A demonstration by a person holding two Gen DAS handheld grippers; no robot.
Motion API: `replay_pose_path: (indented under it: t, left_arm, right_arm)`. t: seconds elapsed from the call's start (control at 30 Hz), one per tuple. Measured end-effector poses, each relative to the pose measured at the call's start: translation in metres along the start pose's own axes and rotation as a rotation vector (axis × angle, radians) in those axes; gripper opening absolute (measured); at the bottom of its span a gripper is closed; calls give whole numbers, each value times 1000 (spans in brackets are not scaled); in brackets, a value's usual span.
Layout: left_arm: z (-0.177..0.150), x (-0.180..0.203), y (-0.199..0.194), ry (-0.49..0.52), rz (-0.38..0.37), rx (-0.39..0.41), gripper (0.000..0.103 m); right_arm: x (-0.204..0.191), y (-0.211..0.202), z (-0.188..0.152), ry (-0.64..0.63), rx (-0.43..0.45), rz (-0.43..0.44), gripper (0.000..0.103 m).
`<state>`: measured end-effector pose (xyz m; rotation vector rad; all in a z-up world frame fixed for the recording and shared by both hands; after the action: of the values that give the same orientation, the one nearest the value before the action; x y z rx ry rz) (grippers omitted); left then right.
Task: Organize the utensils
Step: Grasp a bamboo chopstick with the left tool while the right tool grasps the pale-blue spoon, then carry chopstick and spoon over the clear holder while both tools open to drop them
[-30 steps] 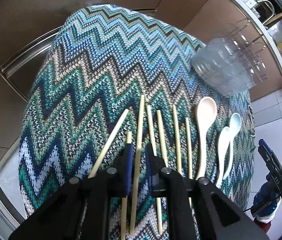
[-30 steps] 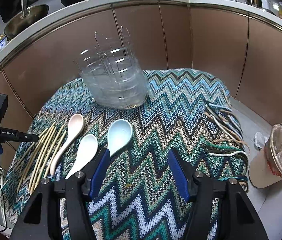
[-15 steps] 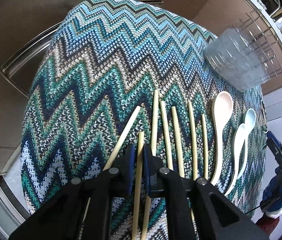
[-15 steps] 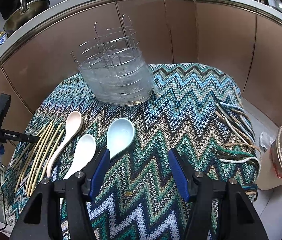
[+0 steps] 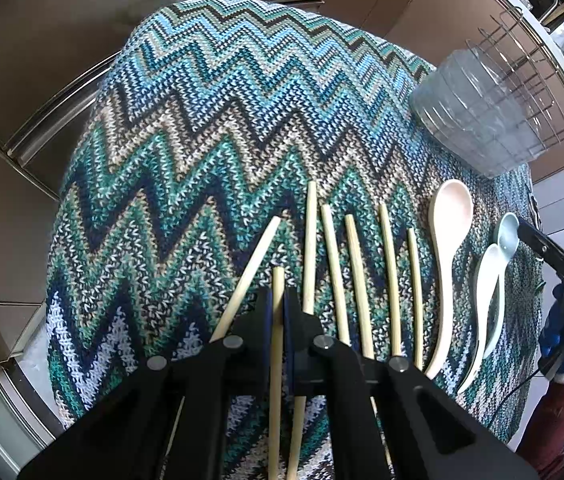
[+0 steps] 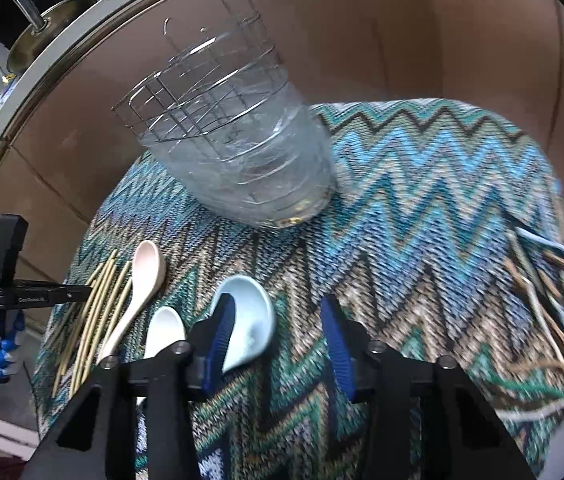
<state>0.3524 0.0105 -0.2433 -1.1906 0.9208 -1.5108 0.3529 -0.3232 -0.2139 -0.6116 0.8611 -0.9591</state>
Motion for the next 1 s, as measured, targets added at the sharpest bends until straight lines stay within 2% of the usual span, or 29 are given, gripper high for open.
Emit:
replay_pose_path:
  t: [0.07,0.2,0.37,0.6,0.77,0.87,1.0]
  left_arm:
    - [-1,-1,0,1,0,2,5]
    - [-2,-1,0,2,0,11,5]
    - [-9,-2,-5,-3,-15,33,5]
    - [-32,-1,-44,32,0,131,5]
    - [-43,7,-99,48,-30,269,5]
    - [-35,22,-145,65,-62,396,5]
    - [-8,60,-209,95,-134,614,5]
  right_arm:
    - [-4,6,5,-30,-28,10,33]
    - [-10,18,8,-85,-88,8,9]
    - [-27,16,6,-139,-73,-42,8]
    - [-48,-30,-7,-187,3,-158,7]
    - [-67,-81,-10,-218,101,-256,7]
    - [-82,-113,2,-229,186,-307,7]
    - [-108,-153,29,-258,326,-405,7]
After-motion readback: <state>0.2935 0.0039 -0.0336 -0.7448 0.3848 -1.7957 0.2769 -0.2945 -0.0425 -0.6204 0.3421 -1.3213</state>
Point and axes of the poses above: each gripper's, at about its wrist camera, not at the fingertips, and y roughly the way its jaws point, x to its right, z to its top, the point moved 1 cm from there along y, roughly the way its jaws point, and after that the axes turned 2 degrees about -y, right-handed, at the moved point
